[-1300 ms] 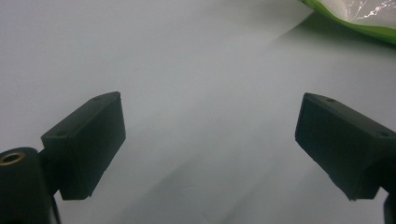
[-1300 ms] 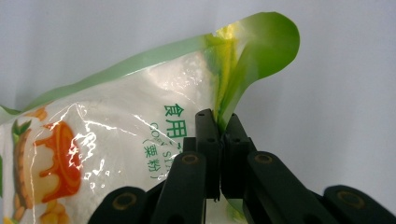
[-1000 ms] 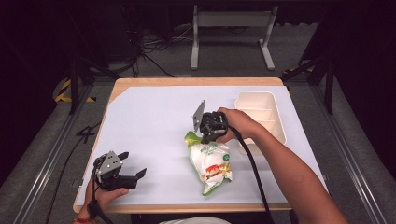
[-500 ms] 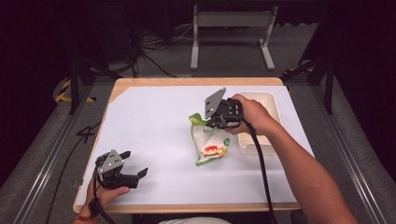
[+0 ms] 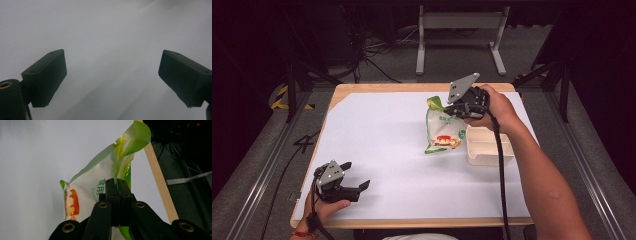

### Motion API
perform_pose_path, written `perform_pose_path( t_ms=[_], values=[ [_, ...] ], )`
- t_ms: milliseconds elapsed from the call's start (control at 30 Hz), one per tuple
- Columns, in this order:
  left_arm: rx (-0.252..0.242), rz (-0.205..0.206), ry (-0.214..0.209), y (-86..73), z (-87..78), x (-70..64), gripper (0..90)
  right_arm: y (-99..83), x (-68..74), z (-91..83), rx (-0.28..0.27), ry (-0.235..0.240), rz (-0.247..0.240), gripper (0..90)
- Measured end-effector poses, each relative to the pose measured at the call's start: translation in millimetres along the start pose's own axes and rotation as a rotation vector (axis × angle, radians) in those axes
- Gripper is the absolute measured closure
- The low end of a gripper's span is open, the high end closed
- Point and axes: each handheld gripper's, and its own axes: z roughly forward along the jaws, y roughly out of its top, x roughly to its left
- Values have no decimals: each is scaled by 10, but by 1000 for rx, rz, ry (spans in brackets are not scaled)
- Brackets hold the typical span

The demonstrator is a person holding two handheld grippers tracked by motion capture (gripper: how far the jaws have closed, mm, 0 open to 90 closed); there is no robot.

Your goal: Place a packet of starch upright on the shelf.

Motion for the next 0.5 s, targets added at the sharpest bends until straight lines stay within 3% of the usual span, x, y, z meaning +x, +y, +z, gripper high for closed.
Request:
perform_pose_path(
  t_ms=[267, 500],
  values=[
    [-7, -3, -6, 2, -4, -10, 89, -89, -107, -12, 9, -49, 27, 892],
    [-6, -3, -9, 1, -9, -11, 89, -183, -184, -136, -13, -75, 52, 892]
  ],
)
